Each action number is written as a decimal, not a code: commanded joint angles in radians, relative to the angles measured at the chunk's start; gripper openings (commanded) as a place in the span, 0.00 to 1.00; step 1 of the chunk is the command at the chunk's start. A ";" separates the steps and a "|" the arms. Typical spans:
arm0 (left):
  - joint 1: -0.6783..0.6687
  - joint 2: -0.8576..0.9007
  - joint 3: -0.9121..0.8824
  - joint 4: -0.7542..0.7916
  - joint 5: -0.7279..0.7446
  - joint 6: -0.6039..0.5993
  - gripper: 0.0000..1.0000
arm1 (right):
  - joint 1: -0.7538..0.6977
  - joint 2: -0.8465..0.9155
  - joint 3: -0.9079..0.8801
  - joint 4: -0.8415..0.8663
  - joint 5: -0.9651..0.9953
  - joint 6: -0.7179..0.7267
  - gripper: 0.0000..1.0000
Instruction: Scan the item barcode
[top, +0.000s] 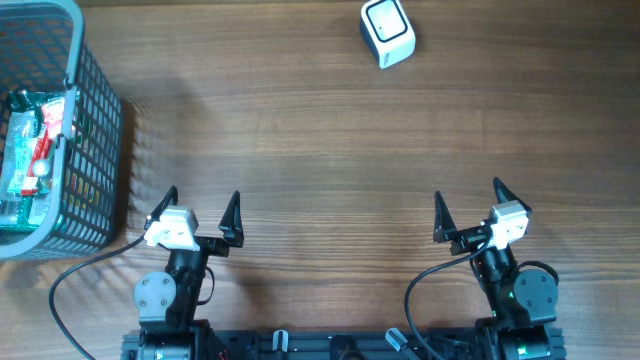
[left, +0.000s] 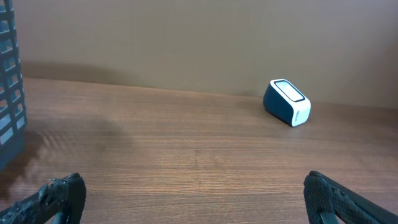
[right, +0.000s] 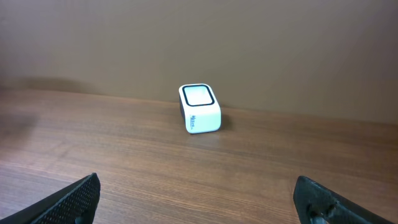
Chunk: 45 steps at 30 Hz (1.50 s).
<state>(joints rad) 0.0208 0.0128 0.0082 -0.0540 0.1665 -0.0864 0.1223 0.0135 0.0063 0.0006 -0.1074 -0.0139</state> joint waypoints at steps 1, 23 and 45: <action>0.003 -0.008 -0.002 -0.006 0.023 0.019 1.00 | -0.002 -0.002 -0.001 0.005 0.003 -0.012 1.00; 0.004 0.340 0.767 -0.466 0.056 0.028 1.00 | -0.002 -0.002 -0.001 0.005 0.003 -0.012 1.00; 0.043 1.335 1.938 -0.924 -0.461 0.031 1.00 | -0.002 -0.002 -0.001 0.005 0.003 -0.012 1.00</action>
<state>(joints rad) 0.0265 1.3521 1.9190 -1.0122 -0.1318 -0.0639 0.1223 0.0158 0.0063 0.0002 -0.1074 -0.0139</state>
